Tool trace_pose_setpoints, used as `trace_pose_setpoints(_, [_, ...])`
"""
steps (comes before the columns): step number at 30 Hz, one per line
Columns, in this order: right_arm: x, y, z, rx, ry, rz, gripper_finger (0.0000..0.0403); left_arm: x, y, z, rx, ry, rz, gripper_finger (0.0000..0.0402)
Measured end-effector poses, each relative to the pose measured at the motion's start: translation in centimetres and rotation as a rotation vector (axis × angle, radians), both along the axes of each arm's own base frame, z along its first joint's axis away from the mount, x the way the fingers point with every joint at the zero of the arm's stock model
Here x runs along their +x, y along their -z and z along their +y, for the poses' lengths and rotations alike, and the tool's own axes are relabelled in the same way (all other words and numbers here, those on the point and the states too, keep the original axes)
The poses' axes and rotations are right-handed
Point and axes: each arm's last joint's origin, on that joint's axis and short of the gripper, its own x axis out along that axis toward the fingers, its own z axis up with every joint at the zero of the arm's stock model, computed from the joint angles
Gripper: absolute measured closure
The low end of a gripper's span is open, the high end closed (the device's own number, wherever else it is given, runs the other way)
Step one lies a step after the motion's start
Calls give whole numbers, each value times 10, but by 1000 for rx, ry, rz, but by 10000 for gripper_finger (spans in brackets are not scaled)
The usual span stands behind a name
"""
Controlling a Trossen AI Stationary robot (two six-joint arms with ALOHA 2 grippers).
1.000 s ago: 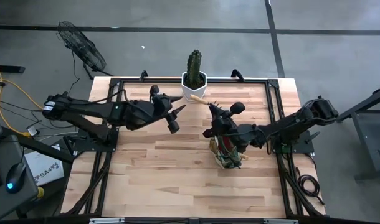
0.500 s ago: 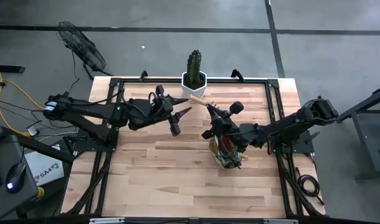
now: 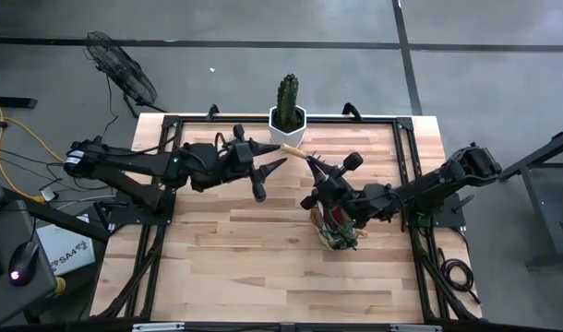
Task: Pick & Place Garden tools in Gardening bag
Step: Put the brown hand rake into the brown gardening bag
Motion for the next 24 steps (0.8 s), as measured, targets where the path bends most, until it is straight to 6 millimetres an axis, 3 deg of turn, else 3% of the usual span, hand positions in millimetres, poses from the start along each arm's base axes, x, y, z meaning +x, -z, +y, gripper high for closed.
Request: trace_pose_setpoints(24, [0, -5, 1, 7, -87, -80, 399, 0, -11, -1, 2, 53, -105, 254])
